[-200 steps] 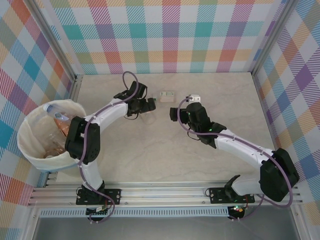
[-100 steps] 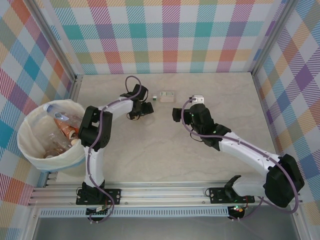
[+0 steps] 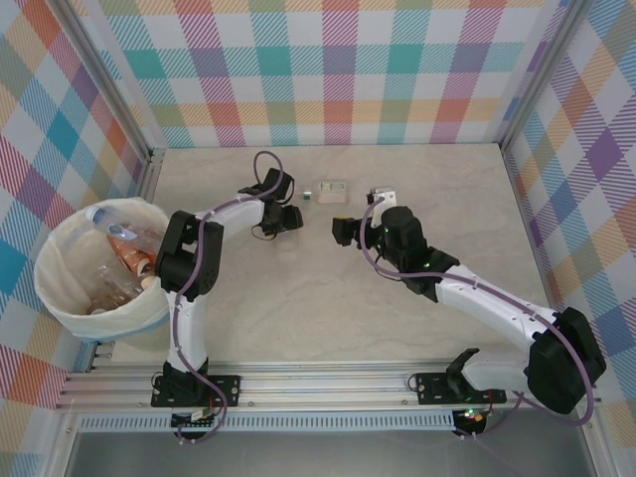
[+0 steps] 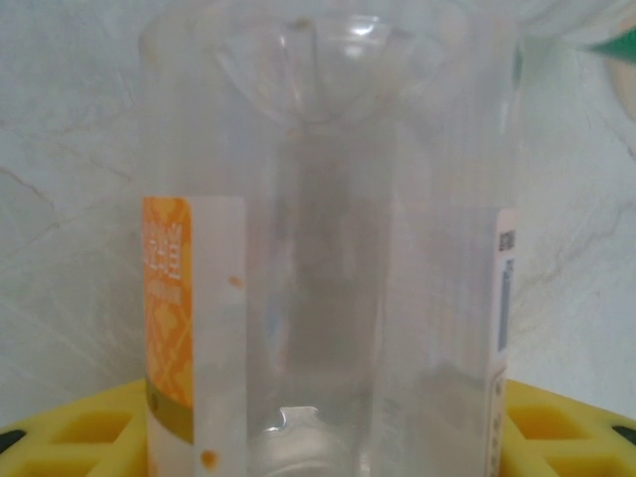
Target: Put the plastic bottles in the bin
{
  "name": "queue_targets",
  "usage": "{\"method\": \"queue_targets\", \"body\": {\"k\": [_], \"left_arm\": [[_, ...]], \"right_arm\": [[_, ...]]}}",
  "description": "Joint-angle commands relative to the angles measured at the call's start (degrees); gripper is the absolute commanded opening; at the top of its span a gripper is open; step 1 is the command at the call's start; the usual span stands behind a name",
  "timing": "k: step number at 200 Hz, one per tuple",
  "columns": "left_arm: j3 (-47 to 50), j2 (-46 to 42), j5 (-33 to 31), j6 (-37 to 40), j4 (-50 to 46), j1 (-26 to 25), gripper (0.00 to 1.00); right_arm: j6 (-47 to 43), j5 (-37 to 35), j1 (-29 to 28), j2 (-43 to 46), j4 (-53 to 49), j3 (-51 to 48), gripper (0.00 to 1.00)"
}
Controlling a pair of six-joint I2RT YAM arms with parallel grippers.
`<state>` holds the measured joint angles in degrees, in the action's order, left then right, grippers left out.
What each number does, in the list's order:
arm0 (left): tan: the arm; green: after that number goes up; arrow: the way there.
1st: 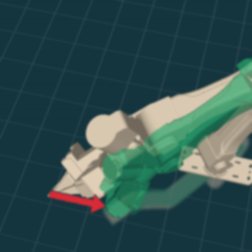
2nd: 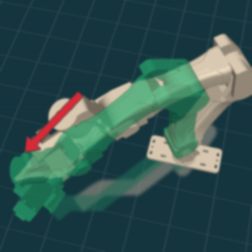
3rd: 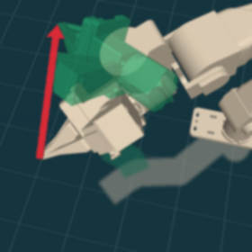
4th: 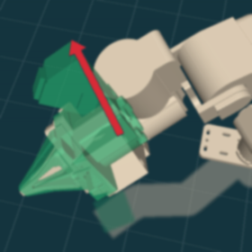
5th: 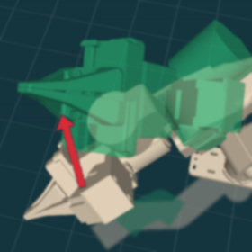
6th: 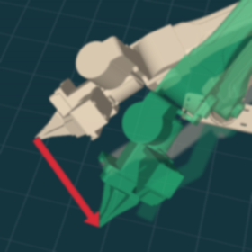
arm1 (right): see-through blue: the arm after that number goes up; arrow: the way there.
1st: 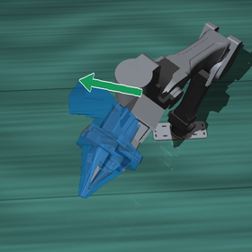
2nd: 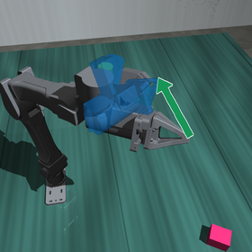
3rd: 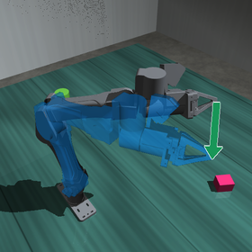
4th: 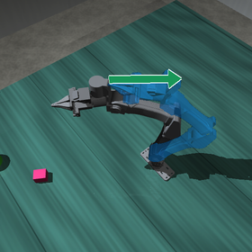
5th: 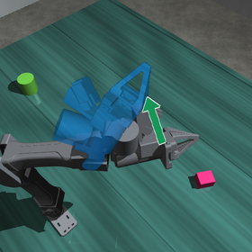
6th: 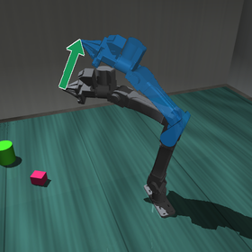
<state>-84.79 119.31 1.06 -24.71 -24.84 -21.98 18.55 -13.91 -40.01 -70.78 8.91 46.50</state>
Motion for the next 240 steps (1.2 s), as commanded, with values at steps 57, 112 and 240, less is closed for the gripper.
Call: {"method": "queue_targets", "body": {"k": [57, 112, 240], "left_arm": [[8.97, -15.20, 4.59, 2.48, 4.57, -0.21, 0.45], [15.01, -30.88, 6.57, 5.57, 7.20, -1.91, 0.42], [-2.93, -59.25, -29.71, 14.86, -22.15, -1.80, 0.41]], "right_arm": [[-2.11, 5.25, -0.16, -4.42, 3.22, 3.19, 1.00], [-1.21, 5.37, -0.13, -7.62, 4.71, 5.04, 1.00], [0.87, 5.69, -0.15, -17.16, 10.20, 10.12, 1.00]]}}
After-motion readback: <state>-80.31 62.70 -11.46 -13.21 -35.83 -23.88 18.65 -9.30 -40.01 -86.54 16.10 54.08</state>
